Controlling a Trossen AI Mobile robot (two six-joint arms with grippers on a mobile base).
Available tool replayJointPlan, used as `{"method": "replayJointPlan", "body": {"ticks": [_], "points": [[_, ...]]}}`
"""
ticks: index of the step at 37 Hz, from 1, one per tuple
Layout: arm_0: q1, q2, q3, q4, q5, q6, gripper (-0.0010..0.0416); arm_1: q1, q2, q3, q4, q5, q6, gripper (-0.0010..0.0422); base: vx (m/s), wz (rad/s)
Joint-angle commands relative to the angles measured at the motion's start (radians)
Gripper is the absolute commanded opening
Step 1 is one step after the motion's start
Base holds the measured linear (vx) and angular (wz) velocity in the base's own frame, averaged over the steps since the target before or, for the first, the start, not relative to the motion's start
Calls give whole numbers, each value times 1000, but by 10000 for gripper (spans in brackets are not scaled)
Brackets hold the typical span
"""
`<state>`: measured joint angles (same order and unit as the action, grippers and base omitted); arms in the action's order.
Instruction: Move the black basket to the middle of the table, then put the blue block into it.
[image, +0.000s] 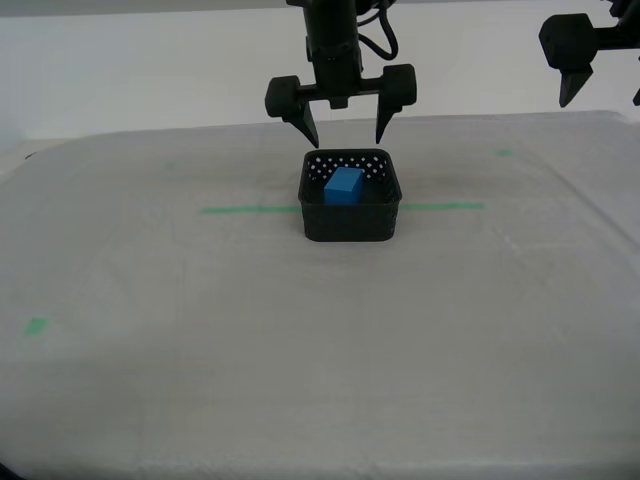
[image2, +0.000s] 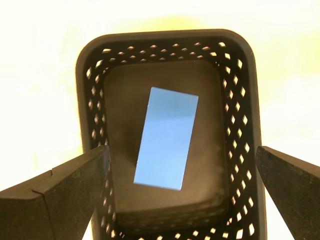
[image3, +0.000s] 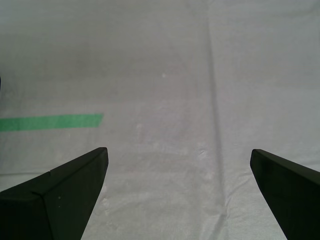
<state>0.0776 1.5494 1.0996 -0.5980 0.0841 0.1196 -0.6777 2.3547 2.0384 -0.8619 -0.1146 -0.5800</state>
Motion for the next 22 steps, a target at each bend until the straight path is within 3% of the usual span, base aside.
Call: {"method": "replayJointPlan", "body": {"ticks": [1,22], "points": [[1,0,0,0,2,0,399,4,-18,1,-23,-5,16,401,0,0],[1,0,0,0,2,0,399,48,-110,-40,-54,-8,74,401,0,0]]}}
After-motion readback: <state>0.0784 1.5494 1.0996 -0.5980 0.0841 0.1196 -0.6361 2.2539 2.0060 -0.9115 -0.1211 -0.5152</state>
